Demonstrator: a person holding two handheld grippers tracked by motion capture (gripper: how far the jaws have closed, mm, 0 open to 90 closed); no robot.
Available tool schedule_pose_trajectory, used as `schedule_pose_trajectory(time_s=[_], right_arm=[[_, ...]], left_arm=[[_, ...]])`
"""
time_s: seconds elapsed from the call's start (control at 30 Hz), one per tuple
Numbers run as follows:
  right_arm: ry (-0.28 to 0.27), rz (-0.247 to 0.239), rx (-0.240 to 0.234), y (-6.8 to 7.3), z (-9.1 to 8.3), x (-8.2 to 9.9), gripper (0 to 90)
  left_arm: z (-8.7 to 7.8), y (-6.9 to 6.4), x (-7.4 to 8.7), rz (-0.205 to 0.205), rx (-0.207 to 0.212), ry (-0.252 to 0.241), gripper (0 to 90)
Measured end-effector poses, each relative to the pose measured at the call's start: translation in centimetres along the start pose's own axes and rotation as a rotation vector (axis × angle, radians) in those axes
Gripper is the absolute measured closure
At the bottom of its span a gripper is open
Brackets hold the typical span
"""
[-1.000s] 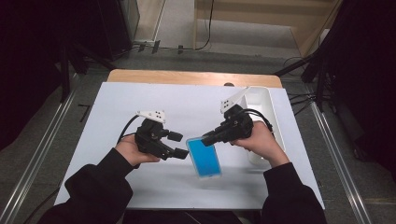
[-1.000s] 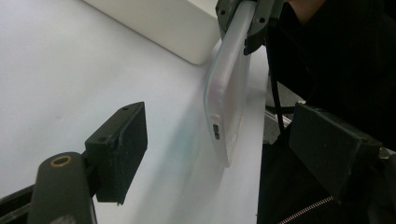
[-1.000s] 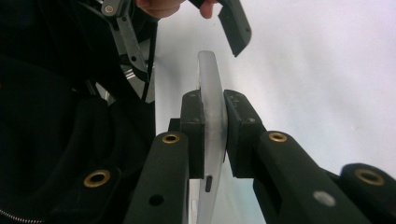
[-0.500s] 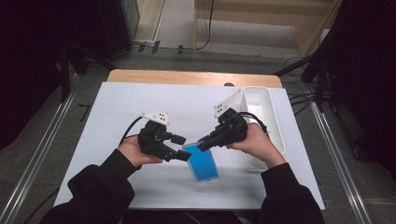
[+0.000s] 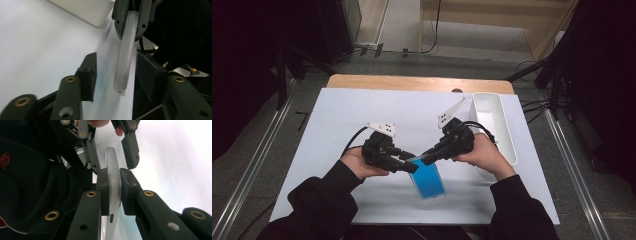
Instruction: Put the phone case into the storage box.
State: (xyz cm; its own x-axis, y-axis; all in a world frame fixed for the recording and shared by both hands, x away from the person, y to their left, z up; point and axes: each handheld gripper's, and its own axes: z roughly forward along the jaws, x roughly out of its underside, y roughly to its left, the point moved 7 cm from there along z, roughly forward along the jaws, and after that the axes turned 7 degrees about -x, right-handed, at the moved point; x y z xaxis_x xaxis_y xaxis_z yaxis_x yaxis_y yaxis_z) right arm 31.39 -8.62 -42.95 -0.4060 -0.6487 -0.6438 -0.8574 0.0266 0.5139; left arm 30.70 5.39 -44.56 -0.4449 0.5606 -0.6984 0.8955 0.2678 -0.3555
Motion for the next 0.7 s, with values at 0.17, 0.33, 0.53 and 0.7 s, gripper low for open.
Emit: schedule_pose_trajectory(time_s=[0.17,0.33,0.53,0.7], right_arm=[[0.0,-0.004,-0.011,0.03,0.14,-0.03,77.1],[0.016,0.013,-0.024,0.07,0.31,0.09,77.1],[0.018,0.023,-0.03,-0.06,0.36,0.21,77.2],[0.021,0.031,-0.039,-0.06,0.38,0.27,77.2]], left_arm=[[0.05,-0.17,0.08,-0.009,0.021,0.016,65.3],[0.12,-0.27,0.18,-0.001,0.03,0.026,74.1],[0.24,-0.47,0.24,0.017,0.024,0.038,77.6],[0.26,-0.58,0.29,0.032,0.031,0.048,78.6]])
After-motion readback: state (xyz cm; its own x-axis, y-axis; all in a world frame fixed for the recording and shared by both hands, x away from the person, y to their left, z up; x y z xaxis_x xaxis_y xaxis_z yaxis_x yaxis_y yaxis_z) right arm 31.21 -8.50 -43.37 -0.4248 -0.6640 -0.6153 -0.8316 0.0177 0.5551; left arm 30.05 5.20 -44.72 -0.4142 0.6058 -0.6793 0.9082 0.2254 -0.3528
